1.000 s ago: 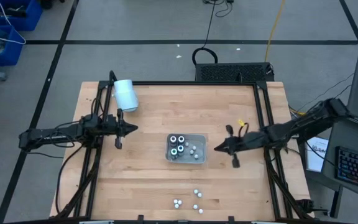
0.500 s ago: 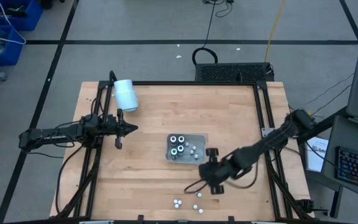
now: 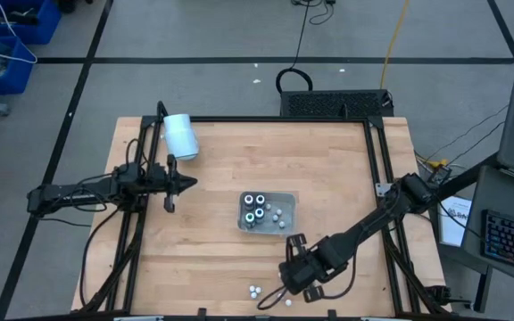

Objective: Pick & Place food coloring
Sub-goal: Put the small black food coloring bottle into the bin

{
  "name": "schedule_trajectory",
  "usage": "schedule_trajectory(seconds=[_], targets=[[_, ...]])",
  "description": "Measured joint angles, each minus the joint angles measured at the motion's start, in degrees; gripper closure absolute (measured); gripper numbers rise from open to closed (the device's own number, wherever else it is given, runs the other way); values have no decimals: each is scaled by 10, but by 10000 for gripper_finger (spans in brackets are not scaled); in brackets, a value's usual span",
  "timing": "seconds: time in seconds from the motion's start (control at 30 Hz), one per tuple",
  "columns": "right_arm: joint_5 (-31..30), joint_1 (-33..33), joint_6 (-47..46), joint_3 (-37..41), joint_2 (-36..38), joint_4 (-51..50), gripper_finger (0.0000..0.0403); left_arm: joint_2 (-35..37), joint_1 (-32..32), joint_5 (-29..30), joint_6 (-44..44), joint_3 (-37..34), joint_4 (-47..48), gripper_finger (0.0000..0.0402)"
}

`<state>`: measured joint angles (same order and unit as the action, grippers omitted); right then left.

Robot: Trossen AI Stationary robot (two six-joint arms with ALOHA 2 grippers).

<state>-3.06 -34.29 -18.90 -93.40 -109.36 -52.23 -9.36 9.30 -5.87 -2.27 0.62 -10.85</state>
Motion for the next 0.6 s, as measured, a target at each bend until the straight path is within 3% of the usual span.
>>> schedule_trajectory(seconds=[0.23, 0.43, 0.6], targets=[[-14, 9, -61, 1, 0, 73, 384, 0, 0, 0, 2, 0, -1, 380], [-14, 17, -91, 1, 0, 74, 314, 0, 0, 0, 5, 0, -1, 380], [-13, 21, -205, 13, 1, 81, 255, 0, 0, 0, 4, 0, -1, 380]])
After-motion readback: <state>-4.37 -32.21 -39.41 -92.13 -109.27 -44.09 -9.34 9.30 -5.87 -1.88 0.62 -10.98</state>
